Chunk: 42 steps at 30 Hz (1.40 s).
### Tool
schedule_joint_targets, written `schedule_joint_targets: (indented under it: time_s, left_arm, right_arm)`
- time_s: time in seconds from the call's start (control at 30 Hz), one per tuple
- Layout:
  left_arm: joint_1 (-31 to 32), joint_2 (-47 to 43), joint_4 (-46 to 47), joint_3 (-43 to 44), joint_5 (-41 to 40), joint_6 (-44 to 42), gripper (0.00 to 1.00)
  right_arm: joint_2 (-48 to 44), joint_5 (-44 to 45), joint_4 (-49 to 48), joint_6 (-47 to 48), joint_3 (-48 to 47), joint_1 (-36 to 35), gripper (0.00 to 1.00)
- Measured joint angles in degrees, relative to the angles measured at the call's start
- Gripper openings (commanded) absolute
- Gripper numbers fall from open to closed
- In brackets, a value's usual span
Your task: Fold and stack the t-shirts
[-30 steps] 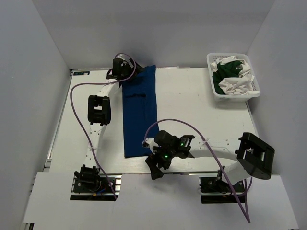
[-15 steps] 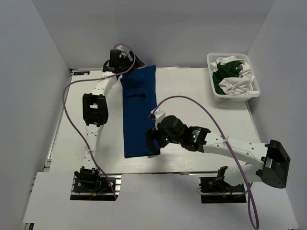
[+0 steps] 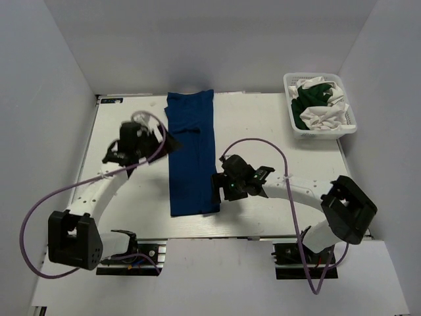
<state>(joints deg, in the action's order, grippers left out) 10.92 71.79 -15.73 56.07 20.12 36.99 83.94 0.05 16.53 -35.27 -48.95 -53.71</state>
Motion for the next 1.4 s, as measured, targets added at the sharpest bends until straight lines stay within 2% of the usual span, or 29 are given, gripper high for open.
schedule_joint_targets:
  time_s: [0.13, 0.23, 0.37, 0.4, 0.63, 0.77, 0.87, 0.9, 0.97, 1.0, 1.07, 1.1, 1.17, 1.2, 1.3, 1.4]
  left_arm:
    - [1.4, -1.9, -7.4, -16.6, 1.3, 1.9, 1.00]
    - [2.3, -9.2, -12.8, -22.2, 1.4, 2.1, 1.00]
    - [3.1, -22.9, -14.4, -27.9, 3.4, 2.4, 1.00]
    - [3.3, -24.0, -14.5, -28.8, 3.8, 2.4, 1.00]
    - [5.5, -21.0, -17.7, -34.1, 5.0, 2.5, 1.00]
    - [6.8, -17.2, -15.6, -35.3, 6.6, 3.8, 1.00]
    - [7.5, -14.3, -12.9, -35.3, 8.0, 4.9, 0.91]
    - [7.7, -13.3, -12.0, -35.3, 8.5, 5.2, 0.82]
    - [8.0, -11.4, -10.4, -35.3, 8.8, 5.9, 0.72]
    - [8.1, -10.6, -10.0, -35.3, 8.8, 6.1, 0.61]
    - [8.4, -9.2, -9.3, -35.4, 7.5, 6.1, 0.51]
    - [8.5, -8.8, -9.2, -35.4, 7.0, 6.3, 0.42]
    - [8.8, -8.2, -9.3, -35.4, 5.5, 6.4, 0.31]
    - [8.8, -8.0, -9.3, -35.4, 5.1, 6.5, 0.18]
    - [8.9, -6.5, -9.2, -34.9, 3.7, 6.7, 0.00]
    - [9.0, -5.0, -8.8, -33.6, 2.9, 6.7, 0.00]
  right_arm:
    - [3.7, -8.8, -2.7, 0.1, 1.3, 1.5, 0.88]
    - [5.7, -13.4, -4.8, 0.0, 2.3, 2.1, 0.88]
    - [6.0, -17.2, -8.1, -0.5, 3.9, 2.7, 0.83]
    - [6.0, -17.9, -8.7, -0.8, 4.3, 2.8, 0.83]
    - [6.0, -20.1, -12.3, -3.0, 6.1, 4.1, 0.78]
    - [6.2, -20.3, -13.7, -4.9, 7.0, 4.9, 0.73]
    - [6.5, -20.7, -14.4, -6.0, 7.2, 5.4, 0.71]
    - [6.8, -20.9, -14.8, -6.3, 7.2, 5.6, 0.66]
    - [7.5, -21.4, -15.5, -6.7, 7.2, 5.9, 0.62]
    - [8.0, -21.6, -15.9, -7.0, 7.2, 6.1, 0.55]
    - [9.1, -22.1, -16.8, -7.5, 7.2, 6.4, 0.47]
    - [9.6, -22.5, -17.3, -7.8, 7.2, 6.5, 0.29]
    - [10.9, -22.5, -17.8, -8.1, 7.2, 6.6, 0.16]
    - [11.5, -22.6, -17.9, -8.2, 7.2, 6.8, 0.06]
    - [11.9, -22.7, -18.0, -8.5, 7.1, 6.8, 0.00]
    - [11.9, -22.6, -18.0, -8.3, 7.1, 6.8, 0.00]
